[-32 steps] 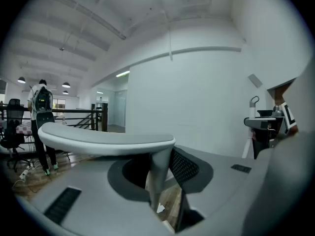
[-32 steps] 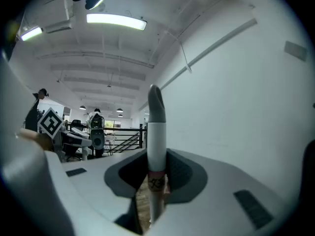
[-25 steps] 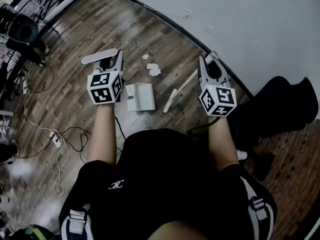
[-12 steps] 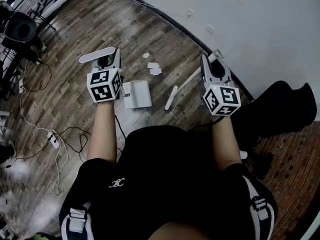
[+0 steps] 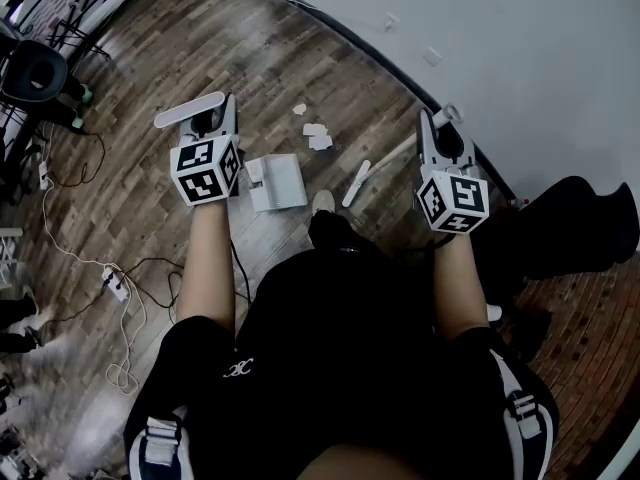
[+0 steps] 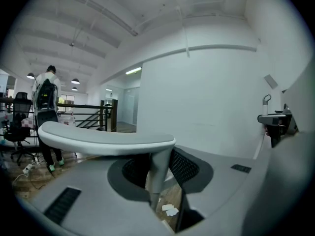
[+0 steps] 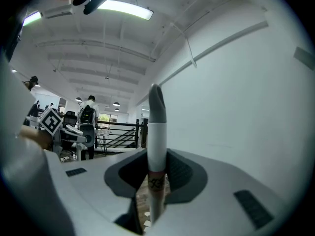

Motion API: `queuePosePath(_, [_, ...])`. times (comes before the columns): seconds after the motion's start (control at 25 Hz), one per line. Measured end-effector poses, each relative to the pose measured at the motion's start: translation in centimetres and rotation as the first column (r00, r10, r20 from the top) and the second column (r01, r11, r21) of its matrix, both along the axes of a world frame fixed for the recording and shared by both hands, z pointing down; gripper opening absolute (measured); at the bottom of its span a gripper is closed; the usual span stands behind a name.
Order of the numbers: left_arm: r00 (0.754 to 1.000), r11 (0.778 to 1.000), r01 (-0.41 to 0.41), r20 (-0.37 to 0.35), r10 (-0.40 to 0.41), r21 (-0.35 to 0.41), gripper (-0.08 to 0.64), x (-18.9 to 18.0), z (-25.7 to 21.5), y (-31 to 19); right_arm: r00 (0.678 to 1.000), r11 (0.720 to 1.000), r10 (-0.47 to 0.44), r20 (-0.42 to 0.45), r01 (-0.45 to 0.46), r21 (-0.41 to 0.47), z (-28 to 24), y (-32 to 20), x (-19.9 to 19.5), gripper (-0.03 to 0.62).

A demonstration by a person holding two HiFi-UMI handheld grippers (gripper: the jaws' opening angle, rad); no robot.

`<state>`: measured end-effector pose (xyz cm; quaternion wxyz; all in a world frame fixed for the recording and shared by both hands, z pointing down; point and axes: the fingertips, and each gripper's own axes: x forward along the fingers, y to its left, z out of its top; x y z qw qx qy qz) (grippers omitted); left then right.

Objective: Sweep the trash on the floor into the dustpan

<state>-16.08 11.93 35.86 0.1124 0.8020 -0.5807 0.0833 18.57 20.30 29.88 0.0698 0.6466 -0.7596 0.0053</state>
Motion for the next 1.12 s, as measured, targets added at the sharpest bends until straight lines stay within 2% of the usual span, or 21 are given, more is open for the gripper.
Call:
queuePosePath(0.28, [0.999, 1.000, -0.002, 0.032, 0.003, -0.026, 0.110, 1.0, 1.9, -8.1, 1.000, 0.998, -0.001, 0.030, 0.003, -0.056, 3.8, -7.6, 1.9, 0.100])
queuePosePath(0.6, [0.999, 0.997, -0.032, 0.040, 0.035, -0.068, 0.110, 1.9, 3.6, -19.1, 0.994, 0.978, 0.088, 0.063, -0.074, -0.193, 9.6, -14.8, 5.8, 0.098])
queuePosePath(0.88, [0.992, 0.993, -0.100, 0.064, 0.105, -0.067, 0.110, 3.9, 4.3, -28.3, 0.991, 0.953, 0.134, 0.008, -0.127, -0.275, 13.2, -19.1, 5.2, 0.097])
queuePosePath(1.12, [0.972, 0.973, -0.222, 0.067, 0.226, -0.065, 0.110, 5.1, 5.9, -35.9, 0.980, 0.920, 0.184, -0.074, -0.198, -0.338, 15.4, -21.6, 3.7, 0.097])
